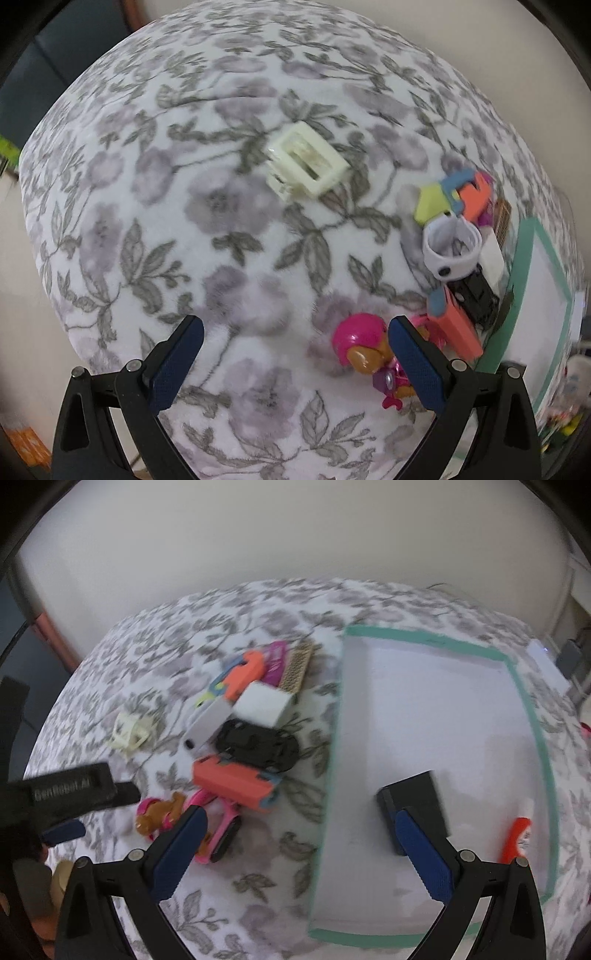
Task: Organize rigid objects
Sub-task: 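Move both tools back to the pile and lower over the pink figure and watch band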
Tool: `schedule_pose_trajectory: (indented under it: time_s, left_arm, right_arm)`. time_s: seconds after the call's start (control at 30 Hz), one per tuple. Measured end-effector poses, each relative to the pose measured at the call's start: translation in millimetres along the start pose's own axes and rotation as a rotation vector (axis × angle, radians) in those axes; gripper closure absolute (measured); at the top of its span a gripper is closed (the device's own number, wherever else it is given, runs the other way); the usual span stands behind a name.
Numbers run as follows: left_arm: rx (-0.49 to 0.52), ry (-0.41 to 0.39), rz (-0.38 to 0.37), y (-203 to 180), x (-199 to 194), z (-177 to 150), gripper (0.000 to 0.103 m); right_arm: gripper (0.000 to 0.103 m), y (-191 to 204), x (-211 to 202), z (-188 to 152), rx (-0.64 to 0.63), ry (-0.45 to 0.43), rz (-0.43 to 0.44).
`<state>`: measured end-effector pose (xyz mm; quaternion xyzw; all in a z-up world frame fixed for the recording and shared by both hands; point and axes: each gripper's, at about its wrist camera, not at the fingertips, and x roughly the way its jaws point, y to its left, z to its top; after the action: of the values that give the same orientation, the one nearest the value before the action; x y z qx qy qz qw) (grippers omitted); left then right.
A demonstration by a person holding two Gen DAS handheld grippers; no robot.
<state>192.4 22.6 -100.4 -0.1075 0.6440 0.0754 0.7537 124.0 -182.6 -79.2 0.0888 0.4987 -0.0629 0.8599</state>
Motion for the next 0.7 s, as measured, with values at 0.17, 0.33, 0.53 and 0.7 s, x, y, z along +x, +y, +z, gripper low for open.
schedule_pose_trajectory:
  time_s: [0.17, 0.33, 0.53, 0.7]
  left_arm:
    - [0.105, -0.010, -0.019, -24, -3, -6, 0.003]
    - [0.191, 0.008, -0.028, -46, 2, -14, 0.003]
    - [0.236, 0.031, -0.001, -65, 15, -21, 0.003]
    - [0.231, 0.054, -0.012, -74, 26, -29, 0.003]
  right_arm:
    - [0.000, -19, -5, 2, 0.066, -0.017, -0.025]
    - [0.000, -35, -6, 1, 0.121, -0.009, -0.034]
    - [0.000, -41, -5, 0, 0.149, 0.003, -0.037]
    - [0.000, -40, -2, 0, 0.141, 0.015, -0.035]
